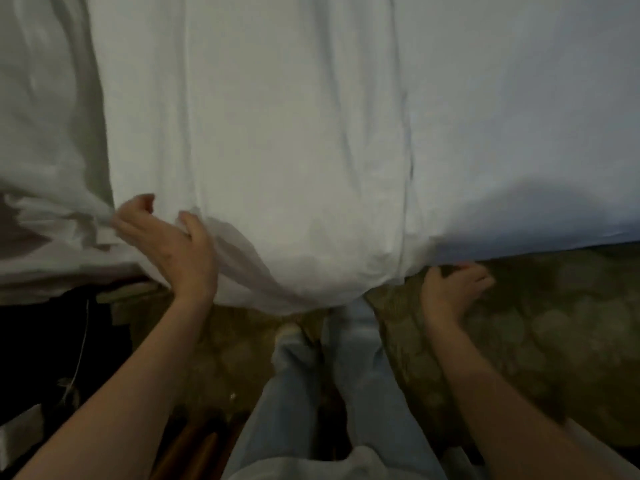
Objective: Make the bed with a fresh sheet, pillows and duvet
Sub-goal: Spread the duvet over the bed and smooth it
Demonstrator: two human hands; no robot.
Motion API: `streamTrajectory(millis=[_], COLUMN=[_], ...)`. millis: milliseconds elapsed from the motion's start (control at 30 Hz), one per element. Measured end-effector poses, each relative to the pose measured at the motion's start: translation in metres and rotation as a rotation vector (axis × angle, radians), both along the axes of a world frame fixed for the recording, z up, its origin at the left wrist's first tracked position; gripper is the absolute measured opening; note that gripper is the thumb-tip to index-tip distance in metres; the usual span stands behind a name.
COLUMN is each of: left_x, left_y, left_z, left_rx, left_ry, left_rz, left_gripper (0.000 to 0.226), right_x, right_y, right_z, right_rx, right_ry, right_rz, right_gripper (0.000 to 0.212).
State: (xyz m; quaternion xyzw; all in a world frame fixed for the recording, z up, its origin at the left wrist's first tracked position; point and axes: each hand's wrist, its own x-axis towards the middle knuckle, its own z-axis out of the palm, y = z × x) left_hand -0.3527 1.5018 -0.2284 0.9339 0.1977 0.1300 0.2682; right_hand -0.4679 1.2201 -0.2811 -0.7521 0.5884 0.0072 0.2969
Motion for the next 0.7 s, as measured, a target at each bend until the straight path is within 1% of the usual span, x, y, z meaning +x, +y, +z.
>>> streamTrajectory(millis=[67, 167, 233, 333, 367, 433, 467, 533, 600, 633, 667, 700], left_x=[0.028, 0.074, 0.107, 0.152, 0.168, 0.2, 0.217, 0.246, 0.272, 0.284, 0.297, 0.308], left_y=[-0.029, -0.061, -0.078, -0.097, -0.104, -0.112, -0.117, -0.121, -0.123, -0.123, -0.124, -0.127], left_z=[0.017, 0.028, 0.028, 0.025, 0.027, 0.027, 0.028, 0.032, 0.036, 0.038, 0.04, 0.042], left_rx=[-0.017, 0.089, 0.169, 0.254, 0.273, 0.316, 0.333, 0.359, 0.383, 0.401, 0.428, 0.458], left_ry=[0.063, 0.185, 0.266, 0.301, 0.29, 0.268, 0.274, 0.286, 0.274, 0.256, 0.24, 0.232], left_rz=[-0.262, -0.69, -0.893, -1.039, -1.066, -1.098, -1.099, -1.084, -1.1, -1.122, -1.15, -1.182], left_gripper=[0.04, 0.043, 0.05, 0.053, 0.052, 0.046, 0.046, 0.05, 0.051, 0.052, 0.053, 0.055], right_x=[0.017, 0.059, 0.098, 0.161, 0.184, 0.226, 0.242, 0.265, 0.272, 0.268, 0.259, 0.25], right_y=[0.003, 0.006, 0.009, 0.008, 0.004, -0.003, -0.007, -0.012, -0.017, -0.021, -0.024, -0.028], right_z=[0.013, 0.032, 0.044, 0.048, 0.048, 0.044, 0.044, 0.052, 0.068, 0.075, 0.079, 0.081], right_rx=[0.043, 0.186, 0.299, 0.451, 0.505, 0.654, 0.683, 0.611, 0.398, 0.29, 0.206, 0.154], right_ry=[-0.107, -0.267, -0.342, -0.345, -0.37, -0.412, -0.41, -0.399, -0.407, -0.42, -0.423, -0.412], right_rz=[0.143, 0.31, 0.351, 0.292, 0.239, 0.14, 0.157, 0.332, 0.449, 0.455, 0.444, 0.415], right_gripper=[0.037, 0.033, 0.033, 0.033, 0.03, 0.035, 0.037, 0.033, 0.026, 0.029, 0.037, 0.042])
